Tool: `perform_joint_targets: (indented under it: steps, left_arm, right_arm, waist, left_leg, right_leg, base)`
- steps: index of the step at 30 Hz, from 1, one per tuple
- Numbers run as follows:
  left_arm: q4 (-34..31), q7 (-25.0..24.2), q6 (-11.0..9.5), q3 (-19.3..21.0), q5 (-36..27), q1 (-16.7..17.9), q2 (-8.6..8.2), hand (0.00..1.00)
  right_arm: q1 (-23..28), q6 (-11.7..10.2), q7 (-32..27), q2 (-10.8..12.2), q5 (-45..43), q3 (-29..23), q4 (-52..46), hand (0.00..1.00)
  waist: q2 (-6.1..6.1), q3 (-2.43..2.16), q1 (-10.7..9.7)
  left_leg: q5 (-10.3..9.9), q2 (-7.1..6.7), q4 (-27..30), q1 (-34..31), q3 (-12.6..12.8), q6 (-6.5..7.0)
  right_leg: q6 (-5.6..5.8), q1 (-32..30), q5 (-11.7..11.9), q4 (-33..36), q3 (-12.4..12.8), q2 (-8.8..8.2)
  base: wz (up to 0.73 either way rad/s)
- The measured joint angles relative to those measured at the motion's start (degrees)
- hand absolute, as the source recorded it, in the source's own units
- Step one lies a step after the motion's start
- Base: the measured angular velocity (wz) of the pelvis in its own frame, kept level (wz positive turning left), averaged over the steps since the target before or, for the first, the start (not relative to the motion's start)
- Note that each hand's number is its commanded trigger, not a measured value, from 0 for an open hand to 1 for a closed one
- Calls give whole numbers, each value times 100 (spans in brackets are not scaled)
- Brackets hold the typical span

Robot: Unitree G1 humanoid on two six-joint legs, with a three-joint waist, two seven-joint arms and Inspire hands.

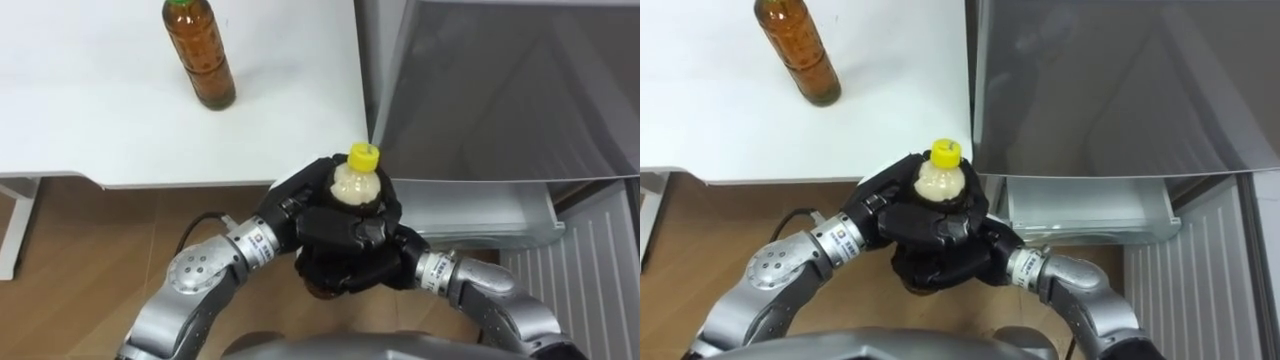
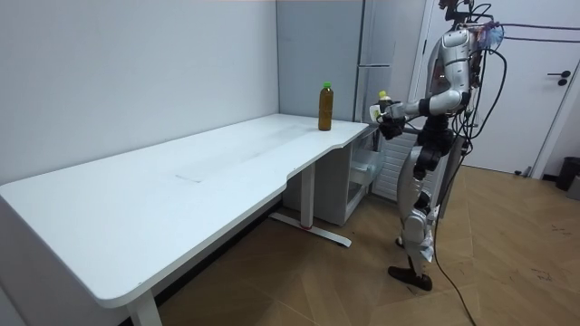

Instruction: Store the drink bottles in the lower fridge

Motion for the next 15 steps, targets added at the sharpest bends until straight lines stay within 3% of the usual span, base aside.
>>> perform_joint_targets:
  steps: [6, 15]
  left_arm:
    - [0, 3, -20, 116, 52, -62, -2, 0]
    - [-126, 91, -113, 316, 273, -262, -8, 0]
  right_arm:
    - [10, 23, 63, 43, 191, 105, 0, 100]
    - [9, 24, 395, 154, 709, 186, -4, 100]
  waist:
    - [-34, 18, -2]
    - [-34, -3, 28]
  left_leg:
    - [0, 1, -9, -4, -18, 0]
    - [0, -2, 27, -36, -27, 0]
  right_leg:
    - [0, -3, 0, -1, -18, 1]
    - [0, -13, 0, 5, -33, -4]
  base:
    - [0]
    - [0]
